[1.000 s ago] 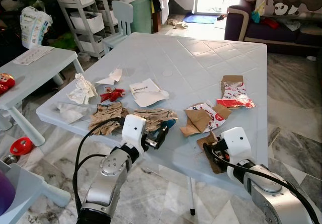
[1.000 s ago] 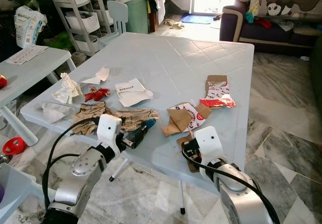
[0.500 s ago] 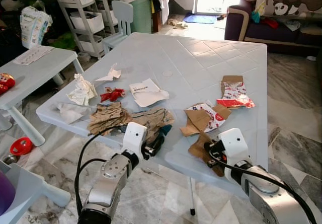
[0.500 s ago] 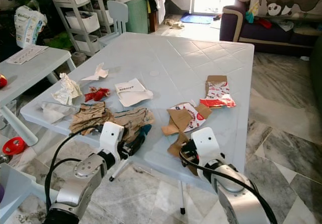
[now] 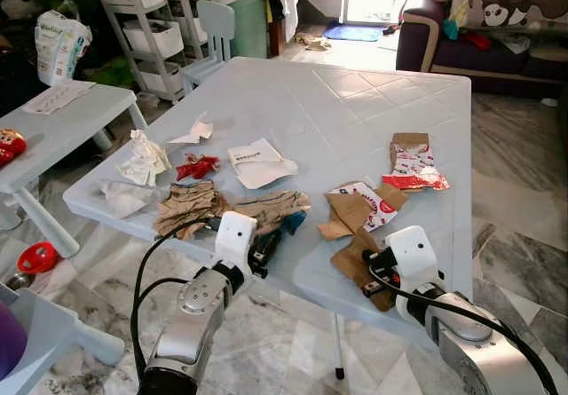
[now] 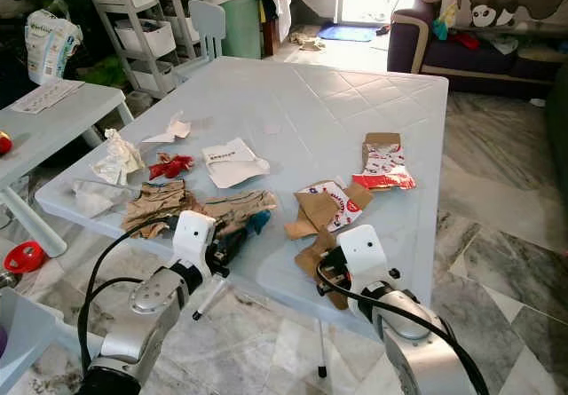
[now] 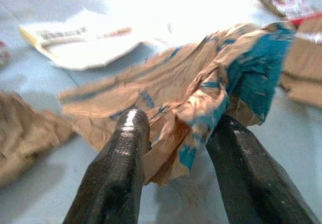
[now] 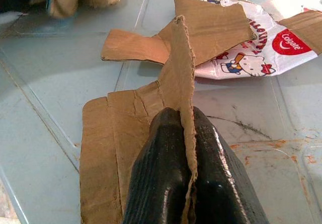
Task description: Picking trash to rubbish bin
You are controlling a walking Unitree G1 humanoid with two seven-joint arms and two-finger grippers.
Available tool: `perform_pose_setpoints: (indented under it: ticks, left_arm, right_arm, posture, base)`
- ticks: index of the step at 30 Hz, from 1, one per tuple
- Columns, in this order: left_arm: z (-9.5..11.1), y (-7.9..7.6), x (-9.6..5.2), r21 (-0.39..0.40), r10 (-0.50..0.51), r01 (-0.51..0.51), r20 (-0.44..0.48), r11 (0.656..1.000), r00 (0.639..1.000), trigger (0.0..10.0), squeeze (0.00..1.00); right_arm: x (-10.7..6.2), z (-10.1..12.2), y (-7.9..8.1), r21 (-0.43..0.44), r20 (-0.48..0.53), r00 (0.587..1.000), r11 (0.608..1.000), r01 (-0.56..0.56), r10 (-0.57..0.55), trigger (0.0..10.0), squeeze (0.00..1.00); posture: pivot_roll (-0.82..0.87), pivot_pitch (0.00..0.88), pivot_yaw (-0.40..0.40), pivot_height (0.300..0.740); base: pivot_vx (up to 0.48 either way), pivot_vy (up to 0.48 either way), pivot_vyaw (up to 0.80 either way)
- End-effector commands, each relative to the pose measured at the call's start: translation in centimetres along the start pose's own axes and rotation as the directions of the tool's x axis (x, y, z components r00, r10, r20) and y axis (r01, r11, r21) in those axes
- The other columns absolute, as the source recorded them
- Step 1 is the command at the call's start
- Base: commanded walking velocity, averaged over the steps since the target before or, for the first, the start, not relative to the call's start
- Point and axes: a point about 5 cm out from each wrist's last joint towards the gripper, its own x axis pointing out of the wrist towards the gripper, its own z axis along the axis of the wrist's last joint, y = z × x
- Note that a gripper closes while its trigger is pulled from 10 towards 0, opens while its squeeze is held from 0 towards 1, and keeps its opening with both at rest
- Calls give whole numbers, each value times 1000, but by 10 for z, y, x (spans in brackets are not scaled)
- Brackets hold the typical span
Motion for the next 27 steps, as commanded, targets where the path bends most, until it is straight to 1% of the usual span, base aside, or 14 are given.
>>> perform_pose_setpoints:
  ticks: [1,6,7,15,16,18,25,27]
  left_arm:
    - [8,4,1,12,14,-14,38,1000,999,0,0]
    - [15,5,1,21,27,-29,93,999,995,0,0]
    - [19,5,1,32,27,-31,120,999,992,0,0]
    - [19,5,1,32,27,-31,120,999,992,0,0]
    - [26,5,2,44,27,-34,154,998,988,0,0]
    - [32,6,3,55,29,-40,180,998,983,0,0]
    - [34,7,2,59,35,-48,203,997,979,0,0]
    - [40,6,2,93,33,-56,241,994,970,0,0]
  right_arm:
    - [0,2,1,5,7,1000,1000,-3,3,0,0]
    - [0,2,1,2,7,1000,1000,-2,2,0,0]
    - [0,1,1,2,6,1000,1000,-2,2,0,0]
    - [0,1,1,2,6,1000,1000,-2,2,0,0]
    - [0,1,1,1,8,1000,1000,1,-1,0,0]
    - [0,1,1,1,11,1000,1000,5,-5,0,0]
    - [0,1,1,-1,15,1000,1000,8,-8,0,0]
    - [0,2,1,-1,17,1000,1000,10,-10,0,0]
  posture:
    - [-120,0,69,740]
    - [-120,0,68,740]
    - [-122,0,68,740]
    - [-122,0,68,740]
    - [-126,0,72,740]
    - [-125,0,73,740]
    - [-125,0,73,740]
    - [-125,0,75,740]
  base:
    - [0,0,0]
    - [0,0,0]
    - [0,0,0]
    - [0,0,0]
    - [0,0,0]
    - [0,0,0]
    - [0,0,0]
    - [0,0,0]
